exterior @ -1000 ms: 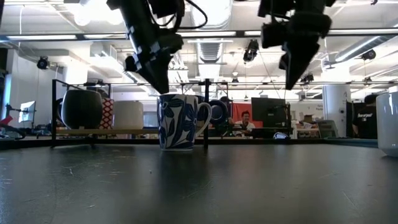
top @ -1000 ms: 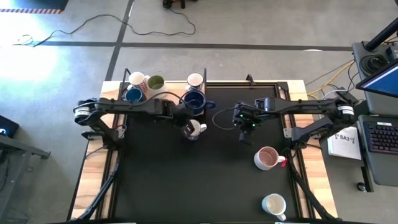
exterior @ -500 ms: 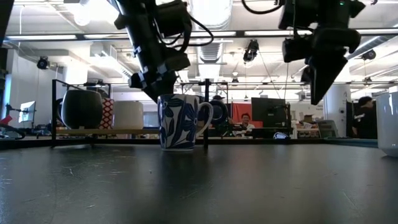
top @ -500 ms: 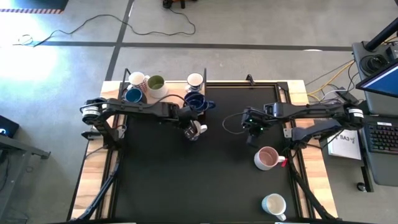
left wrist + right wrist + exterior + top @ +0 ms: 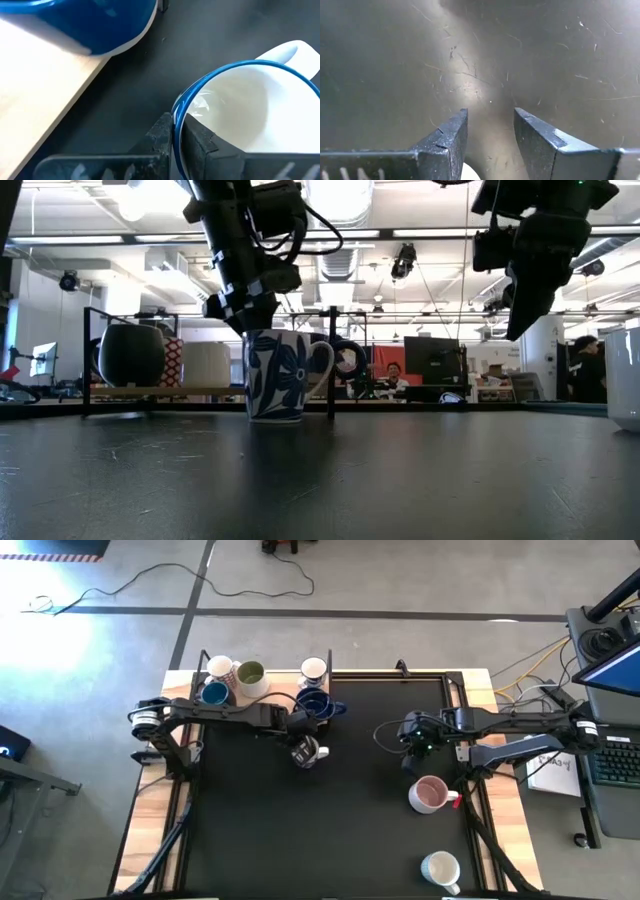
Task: Place coffee mugs
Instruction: Put the blue patterned mug on the shelf
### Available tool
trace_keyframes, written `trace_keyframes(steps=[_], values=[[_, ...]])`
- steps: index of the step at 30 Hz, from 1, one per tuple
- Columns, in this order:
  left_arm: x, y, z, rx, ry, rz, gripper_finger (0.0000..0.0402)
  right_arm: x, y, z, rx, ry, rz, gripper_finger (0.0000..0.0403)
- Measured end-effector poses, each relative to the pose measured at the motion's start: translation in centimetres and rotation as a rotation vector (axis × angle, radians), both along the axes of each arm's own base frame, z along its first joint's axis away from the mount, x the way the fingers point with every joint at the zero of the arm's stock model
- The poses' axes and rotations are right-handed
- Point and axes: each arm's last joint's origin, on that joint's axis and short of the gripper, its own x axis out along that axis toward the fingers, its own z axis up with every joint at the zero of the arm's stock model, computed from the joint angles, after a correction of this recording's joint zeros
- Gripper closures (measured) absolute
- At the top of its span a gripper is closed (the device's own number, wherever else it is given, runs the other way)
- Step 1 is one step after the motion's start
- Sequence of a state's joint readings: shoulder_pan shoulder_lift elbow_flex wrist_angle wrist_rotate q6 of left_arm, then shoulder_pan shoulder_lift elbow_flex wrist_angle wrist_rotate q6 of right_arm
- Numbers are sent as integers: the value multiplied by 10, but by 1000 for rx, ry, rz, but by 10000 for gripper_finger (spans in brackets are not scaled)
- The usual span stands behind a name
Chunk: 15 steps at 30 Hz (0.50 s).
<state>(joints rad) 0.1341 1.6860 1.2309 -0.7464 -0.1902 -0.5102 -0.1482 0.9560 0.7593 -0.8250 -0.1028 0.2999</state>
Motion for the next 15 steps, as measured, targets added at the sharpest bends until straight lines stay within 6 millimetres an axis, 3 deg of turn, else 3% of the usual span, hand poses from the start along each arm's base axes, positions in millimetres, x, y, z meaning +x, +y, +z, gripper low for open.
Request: trace_keyframes(steps=[10,15], values=[[-19,-2,31,2,91,91,396,-2,-1,2,-31,-8,-1,257],[-40,-2,46,49,101,204,395,0,-1,0,-61,2,63,257]])
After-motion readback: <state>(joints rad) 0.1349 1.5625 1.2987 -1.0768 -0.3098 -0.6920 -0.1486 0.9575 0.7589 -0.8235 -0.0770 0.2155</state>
